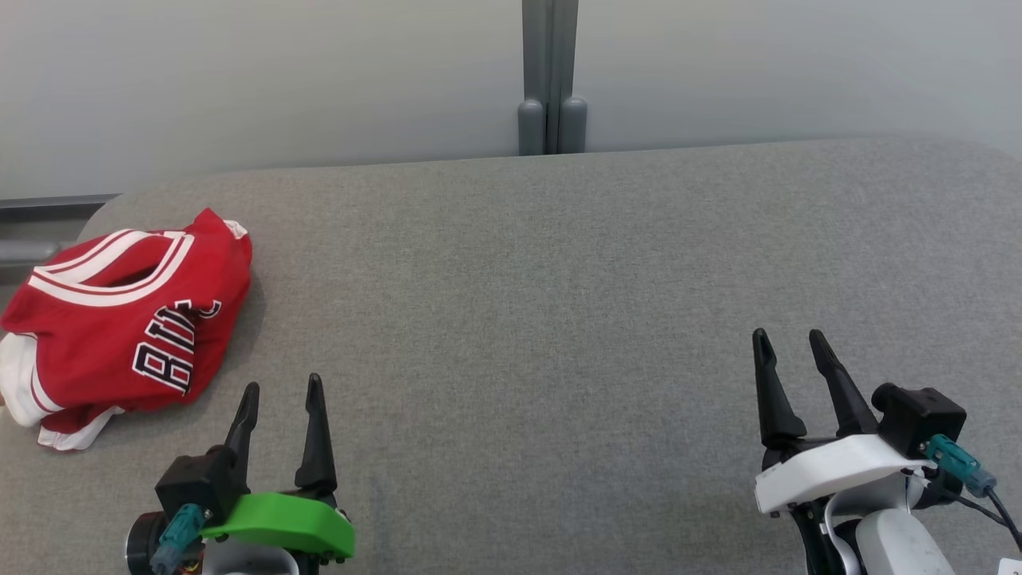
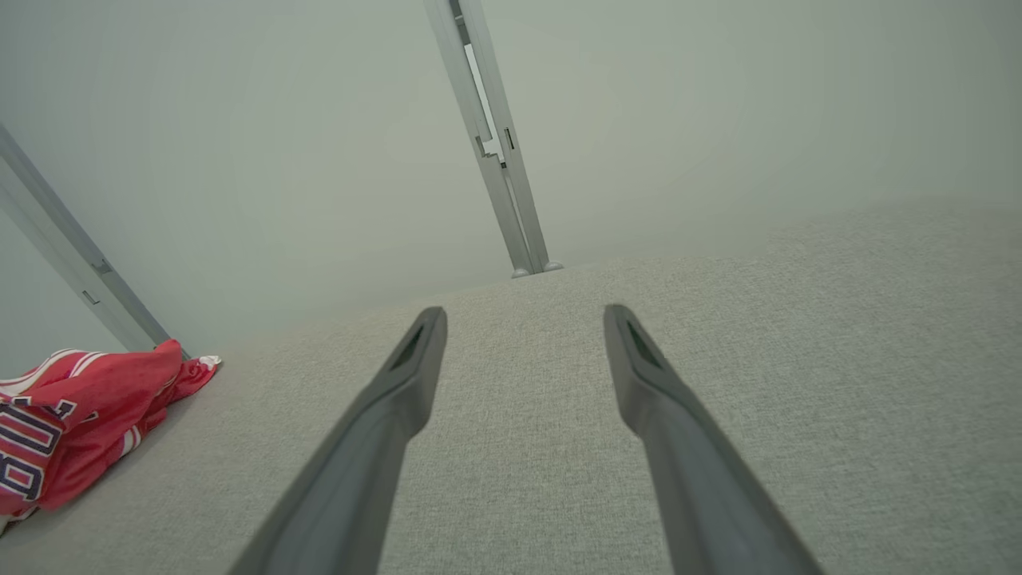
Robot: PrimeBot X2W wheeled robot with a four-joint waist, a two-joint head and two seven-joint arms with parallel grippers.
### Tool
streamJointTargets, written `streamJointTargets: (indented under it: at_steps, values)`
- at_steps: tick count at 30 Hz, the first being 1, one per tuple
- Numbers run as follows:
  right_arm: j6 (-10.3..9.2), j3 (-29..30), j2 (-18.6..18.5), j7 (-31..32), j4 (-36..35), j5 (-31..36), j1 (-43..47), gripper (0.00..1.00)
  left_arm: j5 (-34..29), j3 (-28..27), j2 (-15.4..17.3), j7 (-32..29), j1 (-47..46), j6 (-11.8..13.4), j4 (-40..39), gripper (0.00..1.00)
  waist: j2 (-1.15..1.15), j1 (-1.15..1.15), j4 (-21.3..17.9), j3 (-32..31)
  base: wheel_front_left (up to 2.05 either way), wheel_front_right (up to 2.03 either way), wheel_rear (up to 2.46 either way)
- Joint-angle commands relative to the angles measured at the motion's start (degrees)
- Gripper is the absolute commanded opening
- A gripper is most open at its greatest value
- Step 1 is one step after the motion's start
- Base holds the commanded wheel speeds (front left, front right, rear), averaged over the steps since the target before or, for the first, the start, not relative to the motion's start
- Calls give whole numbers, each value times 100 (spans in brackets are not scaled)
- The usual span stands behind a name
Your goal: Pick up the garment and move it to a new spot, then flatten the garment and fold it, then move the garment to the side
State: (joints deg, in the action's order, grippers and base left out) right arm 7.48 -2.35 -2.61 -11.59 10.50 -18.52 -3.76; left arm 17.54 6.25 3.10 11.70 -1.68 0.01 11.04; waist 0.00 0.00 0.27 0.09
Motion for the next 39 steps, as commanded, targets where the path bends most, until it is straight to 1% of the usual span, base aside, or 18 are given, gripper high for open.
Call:
streamJointTargets:
  at_steps: [1,8,30,39]
  values:
    - [1,-3,-32,-67,-51,134,-4,100,-96,0,35,55,83,27,-24,100,0,0,-3,-1,0,0,0]
    - [2,-12,-33,-144,-25,265,-12,100,-23,-50,-5,131,104,-3,-19,100,0,0,-8,-8,0,0,0]
    - [1,-170,-39,-375,-75,1087,-3,100,-720,87,-17,368,175,78,-58,100,0,0,-18,-55,0,0,0]
    - [1,-171,-38,-366,-81,1057,8,100,-618,106,-18,347,163,120,-60,100,0,0,3,-34,0,0,0]
